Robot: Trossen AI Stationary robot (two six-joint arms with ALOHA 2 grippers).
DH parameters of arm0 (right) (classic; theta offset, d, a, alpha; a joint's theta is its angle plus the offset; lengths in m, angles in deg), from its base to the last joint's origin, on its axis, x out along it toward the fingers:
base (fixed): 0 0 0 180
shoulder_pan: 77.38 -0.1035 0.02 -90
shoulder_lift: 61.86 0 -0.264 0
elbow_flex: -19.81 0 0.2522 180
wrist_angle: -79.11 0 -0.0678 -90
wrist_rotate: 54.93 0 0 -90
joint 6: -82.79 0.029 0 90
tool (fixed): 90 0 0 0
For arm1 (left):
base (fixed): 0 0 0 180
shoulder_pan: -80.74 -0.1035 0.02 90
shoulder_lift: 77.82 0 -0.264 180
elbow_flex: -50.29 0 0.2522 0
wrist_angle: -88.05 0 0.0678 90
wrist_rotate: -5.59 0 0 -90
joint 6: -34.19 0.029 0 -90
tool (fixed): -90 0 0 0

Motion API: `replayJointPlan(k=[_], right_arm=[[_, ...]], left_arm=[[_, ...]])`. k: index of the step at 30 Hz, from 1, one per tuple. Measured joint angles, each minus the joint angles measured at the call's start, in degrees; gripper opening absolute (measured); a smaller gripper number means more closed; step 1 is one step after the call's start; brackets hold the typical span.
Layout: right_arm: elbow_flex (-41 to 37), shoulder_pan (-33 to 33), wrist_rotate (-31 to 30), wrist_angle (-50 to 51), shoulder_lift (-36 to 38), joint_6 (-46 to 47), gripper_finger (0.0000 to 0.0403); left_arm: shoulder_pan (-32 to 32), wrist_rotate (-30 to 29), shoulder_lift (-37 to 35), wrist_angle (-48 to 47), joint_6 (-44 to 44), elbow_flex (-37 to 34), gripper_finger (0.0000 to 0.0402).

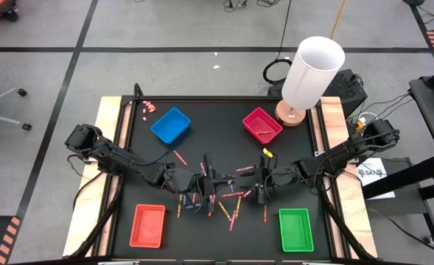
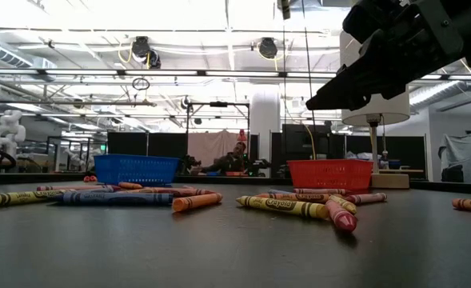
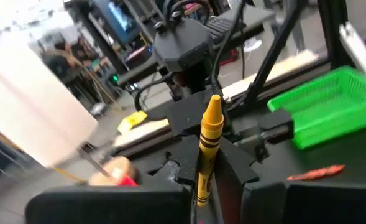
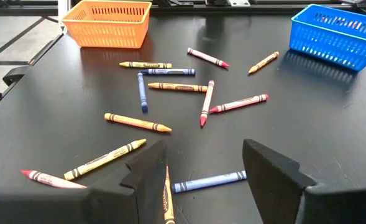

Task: Sort crayons
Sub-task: Put the yellow crayon into the blue bin

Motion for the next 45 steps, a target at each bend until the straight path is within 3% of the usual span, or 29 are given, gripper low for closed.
replayJointPlan(k=[15,22,35,45], right_arm=[[0.0,0.0,0.0,0.0,0.0,0.0,0.0196],[0.0,0.0,0.0,0.0,0.0,0.0,0.0196],[0.0,0.0,0.0,0.0,0.0,0.0,0.0196],[0.0,0.0,0.0,0.0,0.0,0.0,0.0196]], left_arm=[[0.0,0.0,0.0,0.0,-39.9,0.0,0.0031],[0.0,0.0,0.0,0.0,-53.2,0.0,0.0031],[0.0,0.0,0.0,0.0,-54.4,0.0,0.0031],[-1.2,0.0,0.0,0.0,-35.7,0.0,0.0031]])
